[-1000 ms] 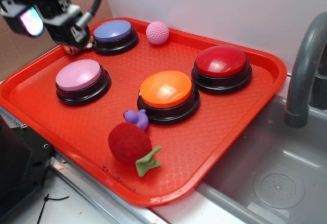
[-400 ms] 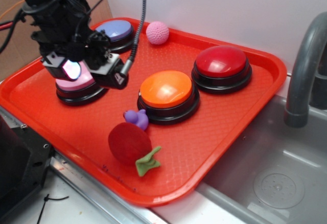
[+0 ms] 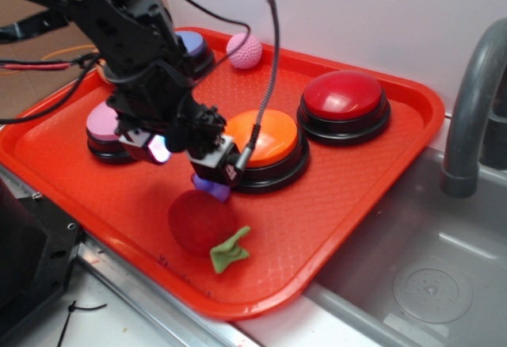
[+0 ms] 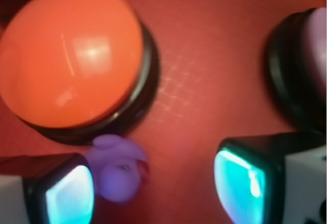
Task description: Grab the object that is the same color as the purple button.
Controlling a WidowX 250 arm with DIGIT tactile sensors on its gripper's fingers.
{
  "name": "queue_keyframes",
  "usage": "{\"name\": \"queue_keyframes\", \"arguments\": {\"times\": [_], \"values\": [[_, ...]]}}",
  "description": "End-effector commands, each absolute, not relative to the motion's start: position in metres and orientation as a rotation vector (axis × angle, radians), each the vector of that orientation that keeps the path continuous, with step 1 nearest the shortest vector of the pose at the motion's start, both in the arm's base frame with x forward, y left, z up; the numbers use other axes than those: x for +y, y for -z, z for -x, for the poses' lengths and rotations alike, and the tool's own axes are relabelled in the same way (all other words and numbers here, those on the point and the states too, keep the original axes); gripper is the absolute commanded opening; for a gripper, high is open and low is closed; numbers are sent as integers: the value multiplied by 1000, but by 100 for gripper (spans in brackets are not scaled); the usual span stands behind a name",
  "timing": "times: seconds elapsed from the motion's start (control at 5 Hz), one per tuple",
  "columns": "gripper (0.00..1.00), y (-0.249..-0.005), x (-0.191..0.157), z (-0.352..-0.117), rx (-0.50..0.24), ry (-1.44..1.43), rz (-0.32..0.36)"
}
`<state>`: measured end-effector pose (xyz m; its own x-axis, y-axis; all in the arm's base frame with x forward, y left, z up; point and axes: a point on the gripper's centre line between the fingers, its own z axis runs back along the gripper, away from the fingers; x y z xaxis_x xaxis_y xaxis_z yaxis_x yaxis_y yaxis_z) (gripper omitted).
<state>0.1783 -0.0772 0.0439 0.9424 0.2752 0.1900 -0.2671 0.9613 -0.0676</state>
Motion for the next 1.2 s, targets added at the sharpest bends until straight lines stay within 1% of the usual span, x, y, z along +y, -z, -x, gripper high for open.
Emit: {"name": "queue_keyframes", "arguments": {"times": [0.0, 0.2, 0.4, 0.6, 0.8, 1.0], "values": [[100, -23, -91, -187, -171, -220, 133], [96, -20, -93, -187, -165, -223, 137], [0, -23, -93, -186, -172, -236, 130], [0, -30, -89, -184, -168, -255, 136], [0, -45, -83, -181, -177, -281, 144], [0, -65, -72, -177, -177, -315, 140]]}}
